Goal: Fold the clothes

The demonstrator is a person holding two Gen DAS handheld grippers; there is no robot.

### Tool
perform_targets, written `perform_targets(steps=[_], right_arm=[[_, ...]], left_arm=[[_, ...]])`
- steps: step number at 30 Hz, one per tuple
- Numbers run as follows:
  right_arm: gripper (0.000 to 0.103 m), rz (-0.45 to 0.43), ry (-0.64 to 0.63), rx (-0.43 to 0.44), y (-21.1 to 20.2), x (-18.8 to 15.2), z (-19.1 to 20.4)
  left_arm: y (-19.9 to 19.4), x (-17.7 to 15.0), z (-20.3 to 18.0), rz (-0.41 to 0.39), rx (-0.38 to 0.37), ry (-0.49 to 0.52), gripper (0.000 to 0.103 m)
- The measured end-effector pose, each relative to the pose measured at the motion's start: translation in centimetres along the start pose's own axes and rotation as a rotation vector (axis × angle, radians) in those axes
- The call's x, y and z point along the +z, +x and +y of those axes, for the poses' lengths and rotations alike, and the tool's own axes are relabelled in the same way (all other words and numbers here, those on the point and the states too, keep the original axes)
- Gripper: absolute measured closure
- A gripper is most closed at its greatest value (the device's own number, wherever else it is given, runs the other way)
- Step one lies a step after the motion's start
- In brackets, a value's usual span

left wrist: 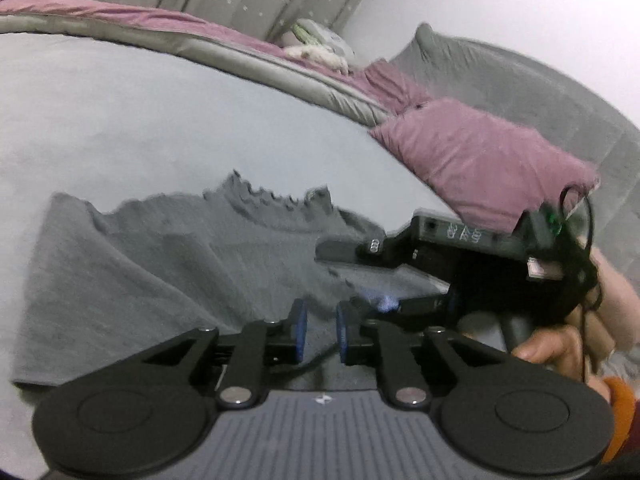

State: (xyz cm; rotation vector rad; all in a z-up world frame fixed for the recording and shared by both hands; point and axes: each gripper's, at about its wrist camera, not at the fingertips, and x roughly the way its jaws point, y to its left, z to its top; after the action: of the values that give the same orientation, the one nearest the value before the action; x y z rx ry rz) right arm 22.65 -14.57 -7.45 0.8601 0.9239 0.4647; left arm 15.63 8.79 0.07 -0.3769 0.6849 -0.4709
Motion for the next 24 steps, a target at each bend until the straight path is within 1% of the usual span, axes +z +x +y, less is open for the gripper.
perform_targets(steps=[1, 2, 3, 4, 5, 6, 8, 13, 15, 17, 21, 24], right_arm=[[0.047, 0.001, -0.006, -0.012, 0.0, 0.0, 0.1], [0.052, 0.003, -0.011, -0.022, -0.1, -0.1, 0.1], [0.058, 0.004, -0.017, -0.037, -0.1, -0.2, 0.2], [0.061, 0.005, -0.027, -0.051, -0.1, -0.3, 0.4], [0.068, 0.005, -0.037, -0.066, -0.1, -0.4, 0.5], [0.079, 0.008, -0.051, -0.082, -0.1, -0.5, 0.8], [0.093, 0.015, -0.079, -0.112, -0.1, -0.7, 1.3], [0.096, -0.005, -0.147, -0.127, -1.2, -0.8, 4.6], [0.096, -0.014, -0.178, -0.127, -1.7, -0.7, 6.8], [0.096, -0.021, -0.21, -0.122, -2.1, -0.5, 9.1], [0.096, -0.033, -0.266, -0.099, -2.6, -0.2, 14.3], [0.096, -0.037, -0.294, -0.084, -2.6, 0.1, 18.2]], left_arm=[[-0.5, 0.2, 0.1, -0.007, 0.019, -0.001, 0.087], [-1.0, 0.4, 0.3, -0.011, 0.049, -0.005, 0.087], [-1.5, 0.7, 0.6, -0.013, 0.087, -0.015, 0.087], [-2.1, 0.9, 1.0, -0.016, 0.123, -0.028, 0.087], [-2.6, 1.1, 1.6, -0.022, 0.153, -0.05, 0.087], [-3.1, 1.3, 2.2, -0.029, 0.184, -0.072, 0.087], [-4.2, 1.6, 3.5, -0.044, 0.234, -0.124, 0.087], [-6.1, 2.0, 6.4, -0.103, 0.332, -0.239, 0.087], [-6.7, 1.9, 7.6, -0.116, 0.357, -0.306, 0.087], [-7.0, 1.8, 8.6, -0.121, 0.374, -0.351, 0.087], [-7.2, 1.6, 9.8, -0.131, 0.392, -0.392, 0.087], [-7.2, 1.5, 10.5, -0.146, 0.371, -0.436, 0.087]])
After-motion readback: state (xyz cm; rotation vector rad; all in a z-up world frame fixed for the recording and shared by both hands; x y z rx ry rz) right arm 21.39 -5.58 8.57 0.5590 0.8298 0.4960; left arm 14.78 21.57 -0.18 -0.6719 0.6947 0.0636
